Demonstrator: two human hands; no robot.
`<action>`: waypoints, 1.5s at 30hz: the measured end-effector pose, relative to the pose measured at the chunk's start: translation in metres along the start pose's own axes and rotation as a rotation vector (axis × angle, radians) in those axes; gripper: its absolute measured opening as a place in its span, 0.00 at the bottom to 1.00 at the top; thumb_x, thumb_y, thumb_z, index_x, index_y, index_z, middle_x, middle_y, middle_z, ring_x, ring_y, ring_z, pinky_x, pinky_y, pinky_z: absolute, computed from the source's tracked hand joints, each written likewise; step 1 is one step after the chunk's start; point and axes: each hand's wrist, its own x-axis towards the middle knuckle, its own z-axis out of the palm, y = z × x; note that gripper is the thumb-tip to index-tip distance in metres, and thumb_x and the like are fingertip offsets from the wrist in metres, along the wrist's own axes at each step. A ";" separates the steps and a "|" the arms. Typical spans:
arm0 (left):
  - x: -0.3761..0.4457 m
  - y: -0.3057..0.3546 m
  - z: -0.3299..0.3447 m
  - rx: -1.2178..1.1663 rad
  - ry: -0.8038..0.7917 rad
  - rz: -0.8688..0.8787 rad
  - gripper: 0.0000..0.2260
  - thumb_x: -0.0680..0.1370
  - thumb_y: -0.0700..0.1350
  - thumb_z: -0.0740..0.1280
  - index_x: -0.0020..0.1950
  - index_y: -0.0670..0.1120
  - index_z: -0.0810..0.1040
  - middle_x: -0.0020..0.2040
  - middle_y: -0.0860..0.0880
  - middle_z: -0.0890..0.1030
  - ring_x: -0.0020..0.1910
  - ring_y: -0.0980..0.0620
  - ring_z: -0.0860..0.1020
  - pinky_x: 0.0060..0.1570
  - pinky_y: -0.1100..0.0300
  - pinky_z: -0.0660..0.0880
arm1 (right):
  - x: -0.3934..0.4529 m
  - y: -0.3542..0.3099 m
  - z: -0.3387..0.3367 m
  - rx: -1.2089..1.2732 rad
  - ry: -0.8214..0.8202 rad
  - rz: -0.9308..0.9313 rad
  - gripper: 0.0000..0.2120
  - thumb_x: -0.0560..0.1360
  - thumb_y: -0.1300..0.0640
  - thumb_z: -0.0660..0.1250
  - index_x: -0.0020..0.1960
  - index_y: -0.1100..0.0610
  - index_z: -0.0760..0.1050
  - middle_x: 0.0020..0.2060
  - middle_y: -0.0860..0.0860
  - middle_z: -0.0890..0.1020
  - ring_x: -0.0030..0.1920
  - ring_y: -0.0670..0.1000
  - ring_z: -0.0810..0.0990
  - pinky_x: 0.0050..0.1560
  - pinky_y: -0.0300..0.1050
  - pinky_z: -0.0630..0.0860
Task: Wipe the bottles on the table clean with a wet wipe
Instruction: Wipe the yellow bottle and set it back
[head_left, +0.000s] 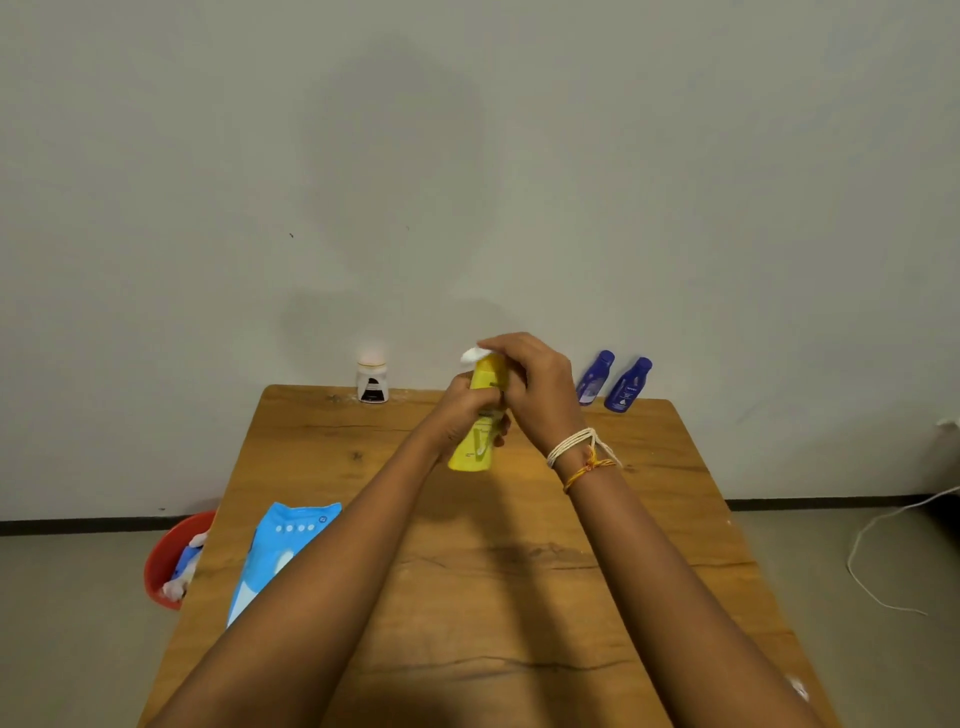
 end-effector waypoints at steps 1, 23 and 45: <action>-0.001 -0.001 -0.002 0.023 0.001 0.006 0.04 0.68 0.36 0.62 0.42 0.39 0.74 0.29 0.40 0.74 0.25 0.45 0.74 0.28 0.57 0.73 | -0.003 0.004 0.000 -0.012 0.017 0.015 0.16 0.71 0.70 0.62 0.53 0.58 0.80 0.48 0.52 0.82 0.48 0.45 0.78 0.50 0.36 0.77; -0.005 -0.012 0.003 -0.269 -0.105 -0.258 0.20 0.78 0.50 0.51 0.46 0.37 0.76 0.35 0.40 0.80 0.28 0.42 0.78 0.30 0.56 0.74 | -0.035 0.018 0.014 0.044 0.438 0.353 0.14 0.75 0.69 0.62 0.56 0.60 0.80 0.50 0.54 0.83 0.48 0.46 0.79 0.51 0.48 0.80; 0.019 -0.025 -0.021 0.130 0.136 0.038 0.11 0.83 0.47 0.54 0.50 0.42 0.71 0.40 0.46 0.79 0.31 0.55 0.80 0.31 0.64 0.77 | -0.002 0.044 0.052 0.538 0.341 0.775 0.11 0.75 0.69 0.61 0.53 0.63 0.80 0.45 0.55 0.82 0.47 0.52 0.80 0.52 0.48 0.78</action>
